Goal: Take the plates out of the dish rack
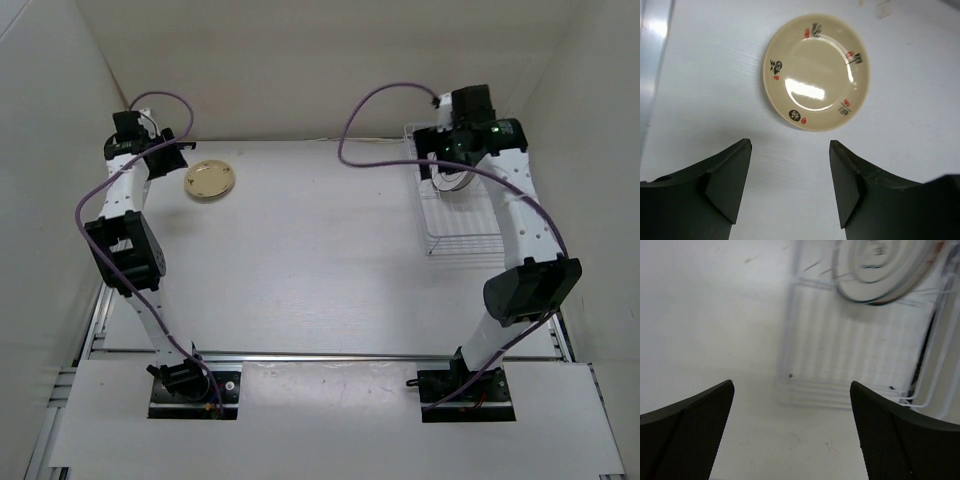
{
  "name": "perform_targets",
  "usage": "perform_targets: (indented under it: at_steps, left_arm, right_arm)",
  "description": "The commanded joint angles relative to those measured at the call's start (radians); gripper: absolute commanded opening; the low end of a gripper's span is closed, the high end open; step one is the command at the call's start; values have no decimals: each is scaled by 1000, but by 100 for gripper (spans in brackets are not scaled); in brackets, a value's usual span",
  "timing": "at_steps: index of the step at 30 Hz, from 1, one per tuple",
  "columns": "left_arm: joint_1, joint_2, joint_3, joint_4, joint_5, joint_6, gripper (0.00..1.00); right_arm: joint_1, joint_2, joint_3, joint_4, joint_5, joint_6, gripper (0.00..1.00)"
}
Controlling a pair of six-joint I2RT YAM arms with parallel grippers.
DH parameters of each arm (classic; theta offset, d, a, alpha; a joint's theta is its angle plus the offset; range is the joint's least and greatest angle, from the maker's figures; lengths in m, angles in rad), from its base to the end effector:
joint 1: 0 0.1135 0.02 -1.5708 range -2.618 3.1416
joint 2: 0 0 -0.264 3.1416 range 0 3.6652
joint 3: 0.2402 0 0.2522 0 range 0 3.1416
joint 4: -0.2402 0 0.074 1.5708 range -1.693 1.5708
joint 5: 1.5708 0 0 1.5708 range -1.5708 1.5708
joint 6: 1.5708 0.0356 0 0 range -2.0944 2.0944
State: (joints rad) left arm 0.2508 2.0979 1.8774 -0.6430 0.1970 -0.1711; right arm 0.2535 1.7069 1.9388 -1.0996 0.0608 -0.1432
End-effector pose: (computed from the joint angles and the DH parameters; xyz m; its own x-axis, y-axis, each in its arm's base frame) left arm 0.4626 0.1113 0.2638 -0.7051 -0.3530 -0.6150 -0.2438 0.9351 -0.2572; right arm 0.3406 0.0860 0.4062 -0.7006 -0.3286 -0.6334 -0.3155 0.9388 -0.1382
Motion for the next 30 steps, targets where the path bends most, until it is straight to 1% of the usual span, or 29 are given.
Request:
perform_targets:
  at_steps: [1, 4, 5, 6, 8, 9, 10, 12, 13, 16, 19, 20, 22, 23, 26, 28, 30]
  left_arm:
    - [-21, -179, -26, 8, -45, 99, 74]
    - [-39, -274, -81, -1, -57, 134, 74]
    - [-39, -300, -113, -1, -38, 152, 75]
    - [-39, -350, -132, -1, -38, 162, 80]
    - [-48, -404, -171, -10, -10, 179, 82]
    - [-48, -432, -216, -10, 19, 197, 84]
    - [-48, -485, -239, -10, 34, 206, 88]
    - [-59, -533, -294, -36, 89, 240, 93]
    - [-68, -579, -310, -37, 103, 251, 97]
    - [-94, -657, -359, -72, 130, 306, 100]
    - [-134, -712, -389, -95, 130, 364, 100]
    - [-143, -722, -405, -95, 130, 373, 100]
    - [-154, -731, -417, -105, 119, 383, 100]
    - [-154, -742, -417, -106, 128, 383, 100]
    - [-154, -753, -439, -115, 137, 383, 100]
    - [-154, -763, -448, -115, 169, 374, 100]
    - [-154, -777, -458, -124, 191, 374, 100]
  right_arm:
    - [-106, 29, 115, 125, 224, 152, 100]
    - [-147, 60, 158, 147, 319, 172, 100]
    - [-158, 74, 172, 156, 344, 172, 100]
    - [-169, 92, 195, 165, 370, 172, 100]
    - [-207, 126, 233, 165, 357, 172, 100]
    - [-221, 164, 259, 165, 343, 172, 100]
    - [-247, 183, 309, 165, 330, 172, 100]
    - [-269, 230, 356, 165, 271, 159, 100]
    - [-279, 240, 368, 175, 260, 145, 100]
    - [-280, 249, 307, 233, 251, 74, 100]
    - [-280, 290, 316, 233, 251, 53, 100]
    - [-280, 318, 327, 233, 231, 53, 98]
    - [-289, 347, 357, 233, 211, 42, 90]
    - [-289, 376, 391, 233, 192, 27, 76]
    - [-289, 424, 439, 242, 169, 27, 51]
    - [-289, 453, 449, 242, 169, 27, 47]
    - [-289, 471, 459, 251, 169, 27, 46]
